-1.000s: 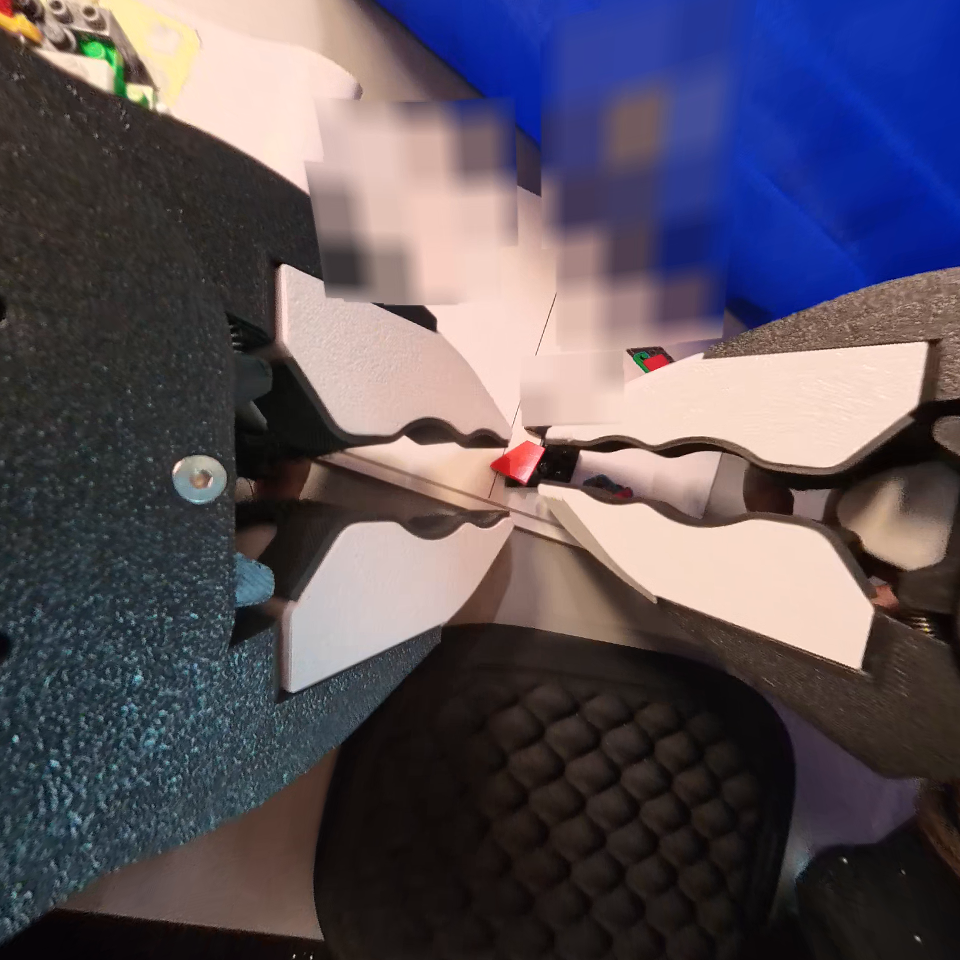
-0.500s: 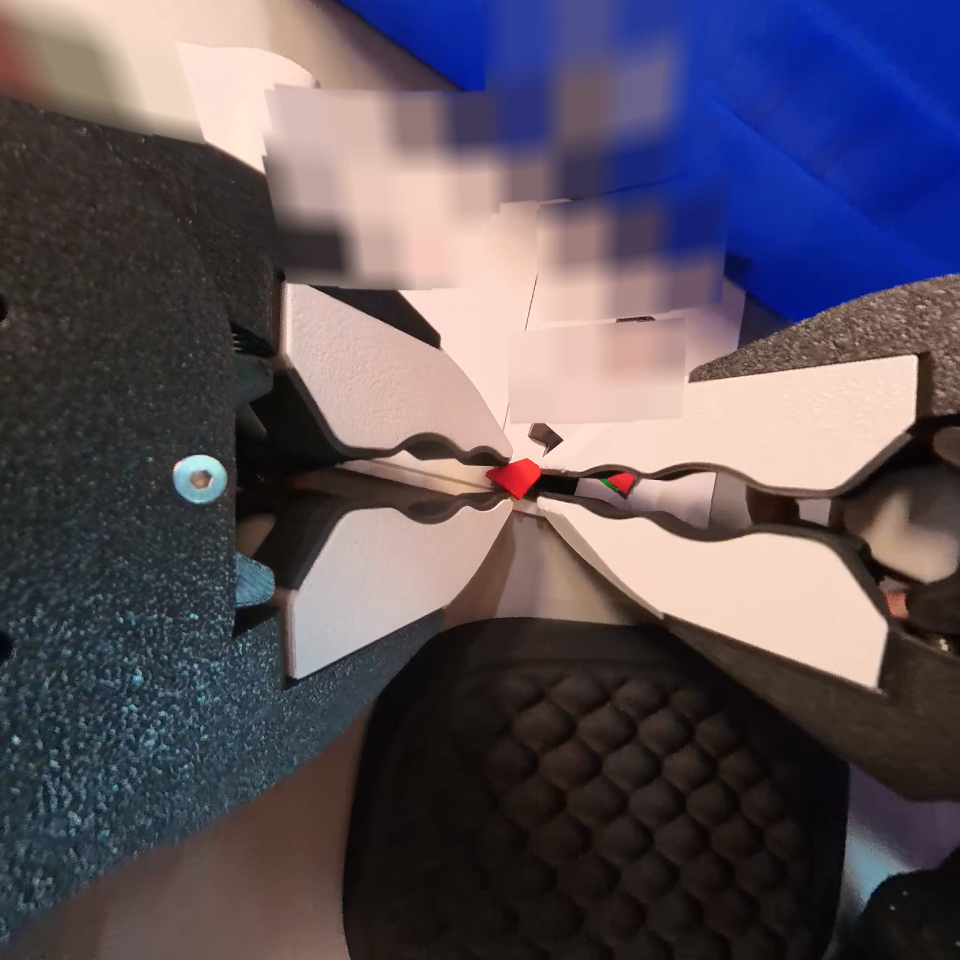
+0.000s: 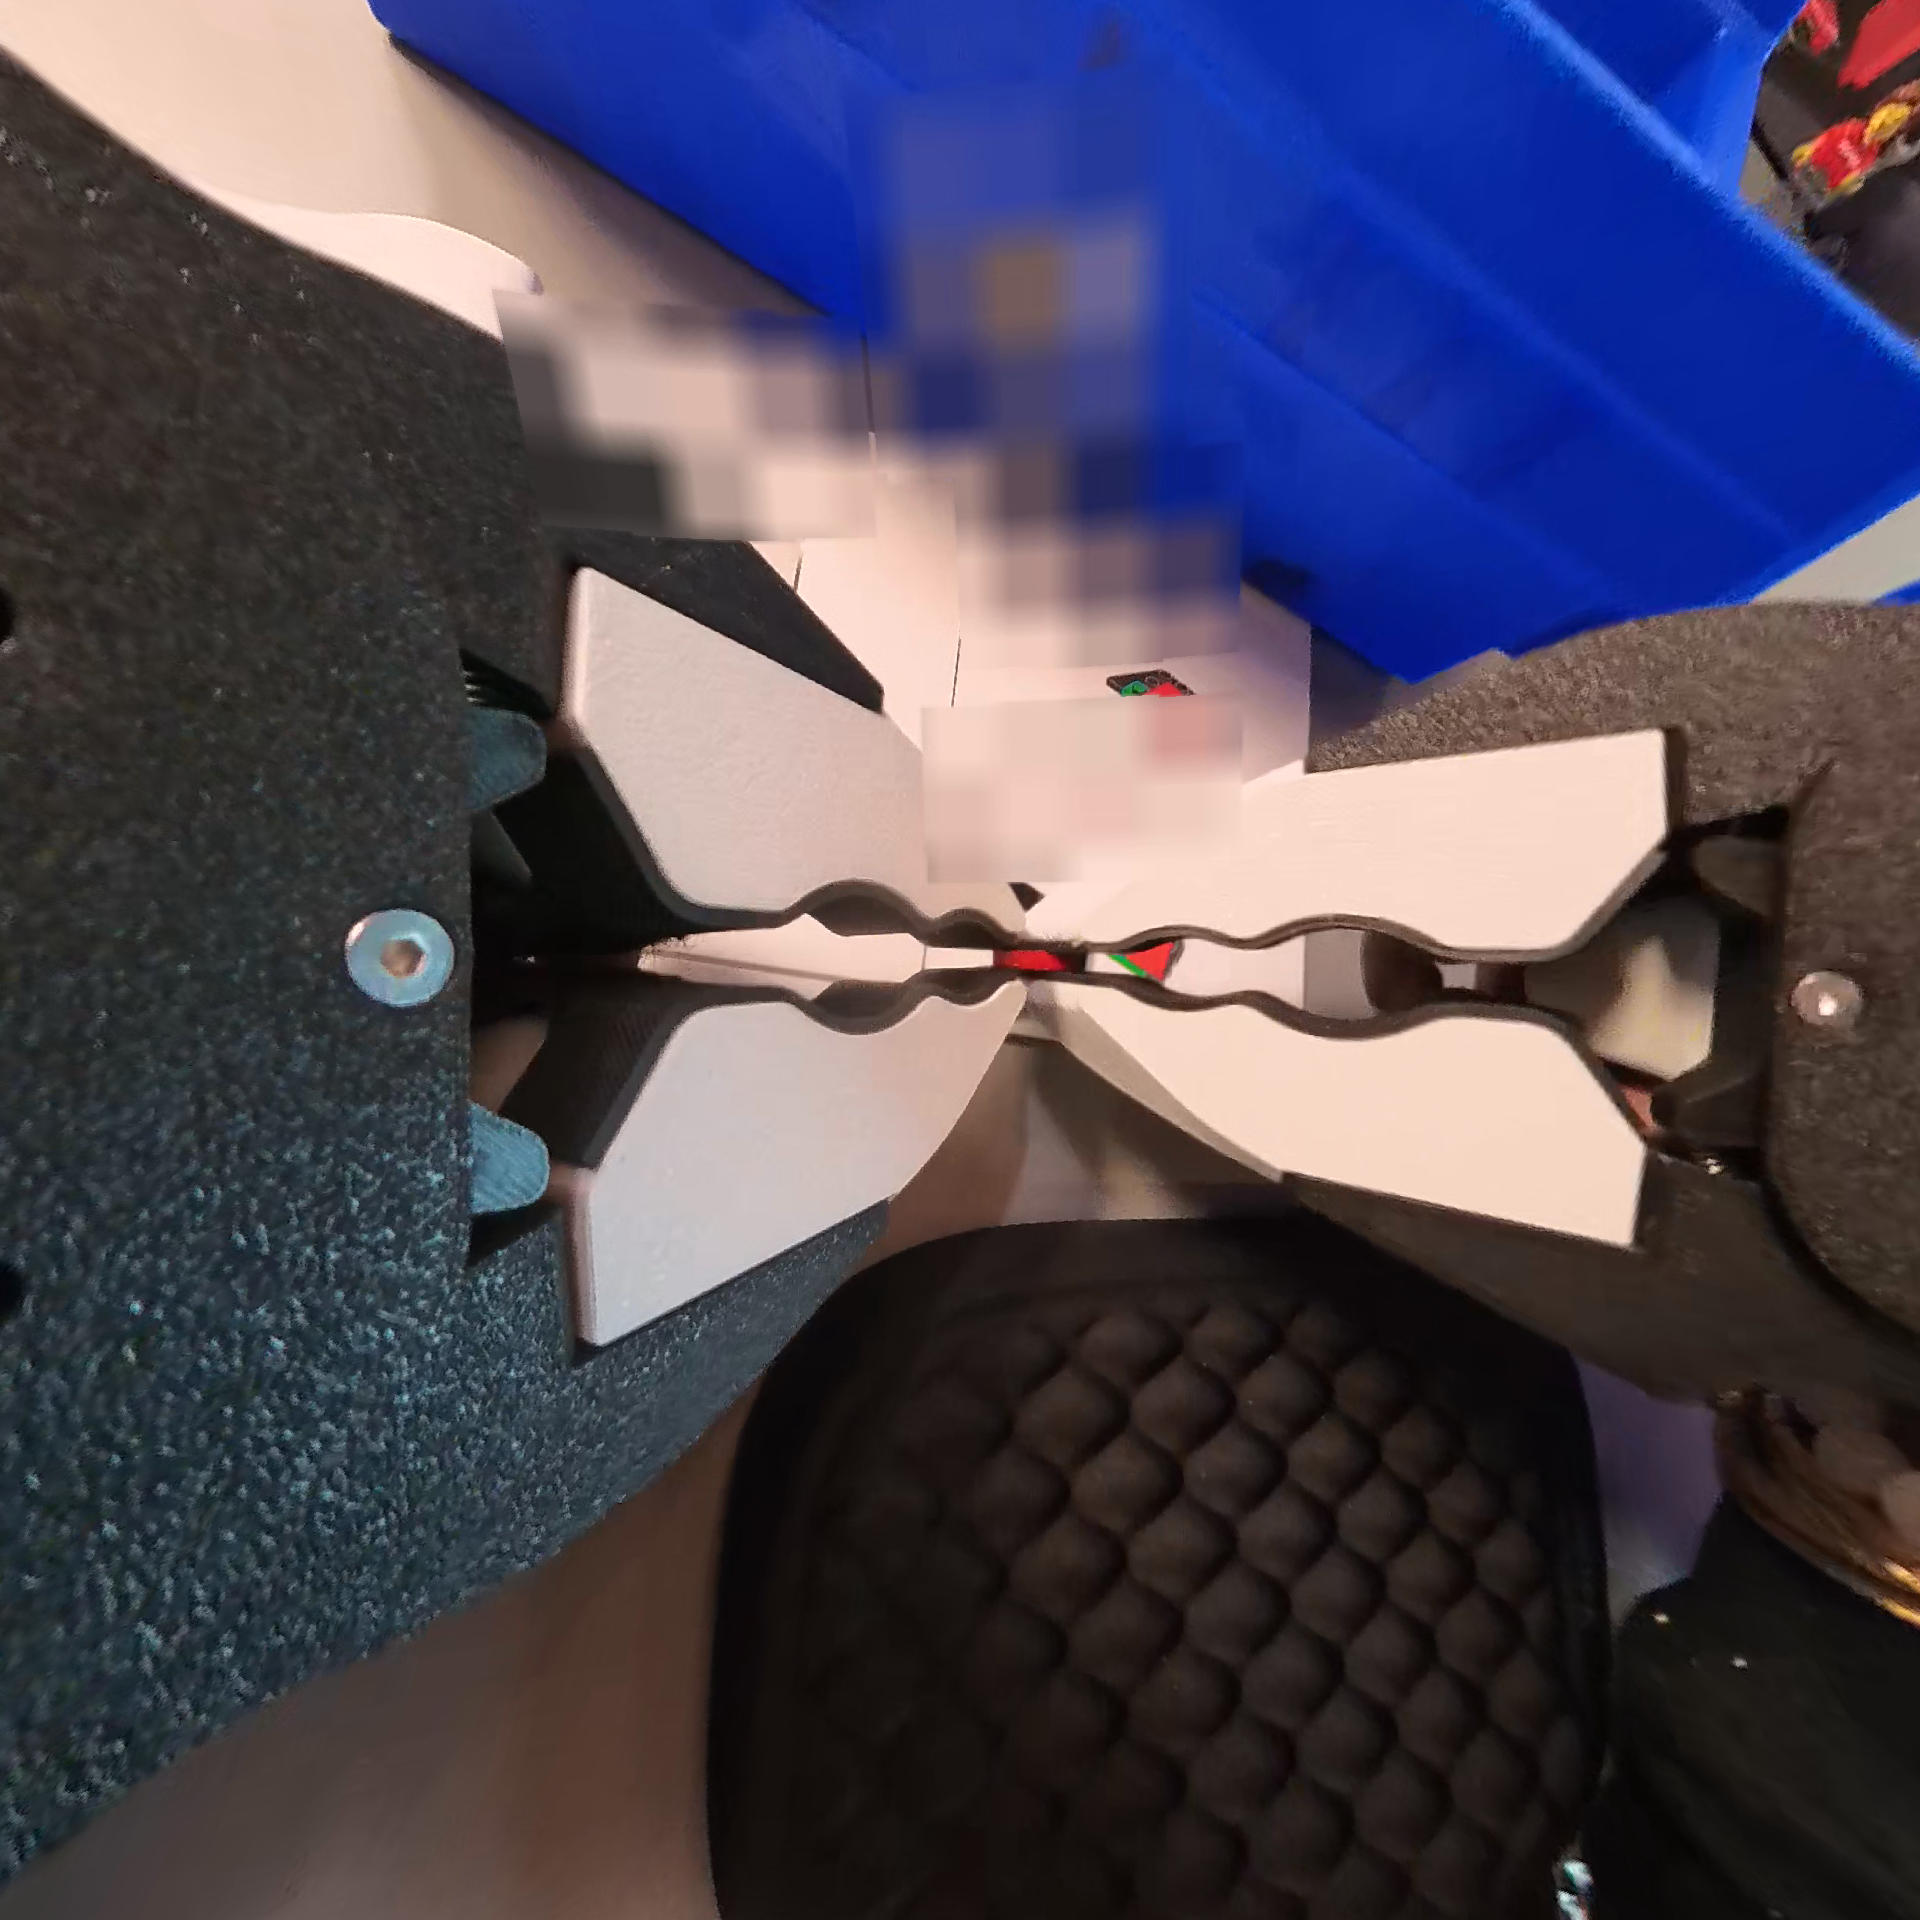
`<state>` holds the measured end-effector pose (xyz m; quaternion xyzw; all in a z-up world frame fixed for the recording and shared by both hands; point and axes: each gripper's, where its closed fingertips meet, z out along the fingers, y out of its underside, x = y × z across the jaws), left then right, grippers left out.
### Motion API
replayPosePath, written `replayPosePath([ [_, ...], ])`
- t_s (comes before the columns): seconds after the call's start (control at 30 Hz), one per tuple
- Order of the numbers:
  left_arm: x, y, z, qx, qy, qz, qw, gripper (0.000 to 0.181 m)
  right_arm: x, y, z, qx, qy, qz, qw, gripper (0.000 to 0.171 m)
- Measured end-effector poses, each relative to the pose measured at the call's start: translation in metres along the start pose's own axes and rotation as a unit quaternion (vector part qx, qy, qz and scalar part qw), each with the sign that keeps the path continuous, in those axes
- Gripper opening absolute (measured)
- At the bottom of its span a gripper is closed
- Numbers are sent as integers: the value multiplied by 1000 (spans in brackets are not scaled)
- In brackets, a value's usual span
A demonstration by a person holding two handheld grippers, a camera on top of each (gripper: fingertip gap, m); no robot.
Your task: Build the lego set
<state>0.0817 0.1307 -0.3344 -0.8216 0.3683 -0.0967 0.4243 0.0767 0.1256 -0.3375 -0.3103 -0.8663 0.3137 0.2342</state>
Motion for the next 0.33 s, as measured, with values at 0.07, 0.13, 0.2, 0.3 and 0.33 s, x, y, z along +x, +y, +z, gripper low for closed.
replayPosePath([
  [0.07, -4, -4, -2, 10, -9, -24, 1000, 3, 4, -3, -4, 4, 29, 2, 1000, 4],
  [0.13, -10, -4, -6, 3, -25, -59, 998, 6, 16, -3, -11, -26, 107, -11, 994, 4],
  [0.2, -17, -3, -9, -3, -44, -105, 994, 10, 32, -5, -26, -80, 232, -67, 967, 4],
  [0.3, -21, -20, -17, 68, -38, -205, 976, 9, 44, -18, -54, -144, 399, -175, 888, 4],
  [0.33, -22, -31, -22, 111, -25, -241, 964, 9, 43, -25, -60, -142, 434, -193, 868, 5],
])
